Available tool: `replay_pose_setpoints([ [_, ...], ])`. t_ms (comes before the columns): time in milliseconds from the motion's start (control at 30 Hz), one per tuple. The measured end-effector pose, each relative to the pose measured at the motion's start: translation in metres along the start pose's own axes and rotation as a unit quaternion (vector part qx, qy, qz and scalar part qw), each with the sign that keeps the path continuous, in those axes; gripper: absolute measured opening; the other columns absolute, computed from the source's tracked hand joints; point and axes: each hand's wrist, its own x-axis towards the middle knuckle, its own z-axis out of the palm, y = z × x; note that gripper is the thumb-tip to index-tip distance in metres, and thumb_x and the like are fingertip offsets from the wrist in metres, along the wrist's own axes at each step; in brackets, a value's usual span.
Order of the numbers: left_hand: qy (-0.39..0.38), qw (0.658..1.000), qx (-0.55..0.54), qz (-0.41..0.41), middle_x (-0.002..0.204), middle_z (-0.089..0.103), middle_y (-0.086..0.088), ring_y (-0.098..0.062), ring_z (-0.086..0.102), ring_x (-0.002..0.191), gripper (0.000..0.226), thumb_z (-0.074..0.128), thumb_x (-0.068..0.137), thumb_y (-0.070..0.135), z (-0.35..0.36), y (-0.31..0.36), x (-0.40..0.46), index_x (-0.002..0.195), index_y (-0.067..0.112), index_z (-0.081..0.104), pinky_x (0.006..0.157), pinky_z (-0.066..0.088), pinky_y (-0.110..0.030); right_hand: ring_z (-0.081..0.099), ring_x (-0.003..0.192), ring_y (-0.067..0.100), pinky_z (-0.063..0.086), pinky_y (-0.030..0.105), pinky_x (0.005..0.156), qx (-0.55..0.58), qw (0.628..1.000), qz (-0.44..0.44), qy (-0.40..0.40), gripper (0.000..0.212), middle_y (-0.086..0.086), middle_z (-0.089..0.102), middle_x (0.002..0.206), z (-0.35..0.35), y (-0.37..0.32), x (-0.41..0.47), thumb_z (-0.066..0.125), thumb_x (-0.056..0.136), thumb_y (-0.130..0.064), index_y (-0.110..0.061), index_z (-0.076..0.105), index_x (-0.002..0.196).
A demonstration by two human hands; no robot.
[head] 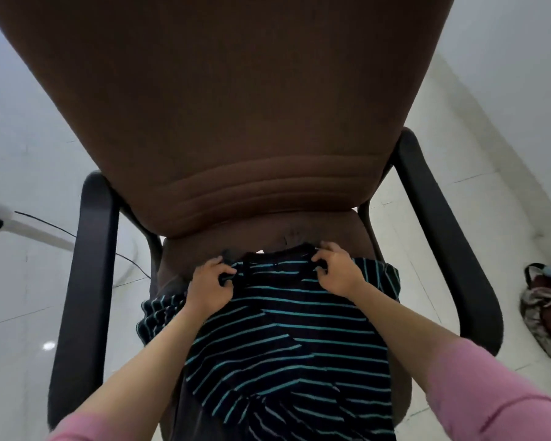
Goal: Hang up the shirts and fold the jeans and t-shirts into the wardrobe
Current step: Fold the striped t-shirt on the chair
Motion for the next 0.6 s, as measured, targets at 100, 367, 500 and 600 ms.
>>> replay_pose_setpoints([
  [100, -0.018, 1.0, 0.0, 0.01, 0.119, 0.06, -0.002, -0.023, 0.055, 0.113, 0.032, 0.06, 0.078, 0.011, 0.001, 0.004, 0.012, 0.082, 0.043, 0.06, 0.101, 0.041, -0.044, 0.035, 0.133, 0.033, 0.044, 0.043, 0.1, -0.031, 0.998, 0.005, -0.046, 0.028, 0.006, 0.031, 0.149, 0.0, 0.008, 0.018, 0.058, 0.088, -0.019, -0.02, 0.062, 0.115],
  [367, -0.042, 0.999, 0.023, 0.015, 0.123, 0.06, -0.004, -0.017, 0.059, 0.084, 0.029, 0.057, 0.08, 0.003, -0.011, 0.018, 0.002, 0.085, 0.03, 0.066, 0.074, 0.051, -0.033, 0.048, 0.109, 0.025, 0.04, 0.036, 0.092, -0.076, 0.996, -0.039, 0.026, 0.015, -0.002, 0.06, 0.11, -0.019, -0.002, -0.003, 0.063, 0.082, -0.014, -0.025, 0.068, 0.092],
  [500, -0.038, 0.999, 0.021, 0.003, 0.126, 0.061, -0.008, -0.02, 0.06, 0.061, 0.029, 0.057, 0.079, 0.004, -0.029, 0.036, -0.018, 0.091, 0.028, 0.067, 0.054, 0.048, -0.031, 0.057, 0.099, 0.019, 0.045, 0.027, 0.086, -0.002, 0.998, -0.06, -0.02, 0.014, -0.004, 0.057, 0.099, -0.048, -0.007, -0.03, 0.068, 0.08, -0.007, -0.018, 0.069, 0.089],
  [600, -0.005, 1.0, -0.001, 0.002, 0.112, 0.068, -0.007, -0.024, 0.062, 0.057, 0.028, 0.058, 0.078, 0.008, -0.047, 0.057, -0.043, 0.083, 0.034, 0.067, 0.054, 0.049, -0.033, 0.06, 0.088, 0.012, 0.045, 0.02, 0.077, 0.016, 0.997, -0.074, -0.021, 0.013, -0.004, 0.066, 0.094, -0.081, -0.016, -0.06, 0.073, 0.078, -0.007, -0.016, 0.073, 0.088],
])
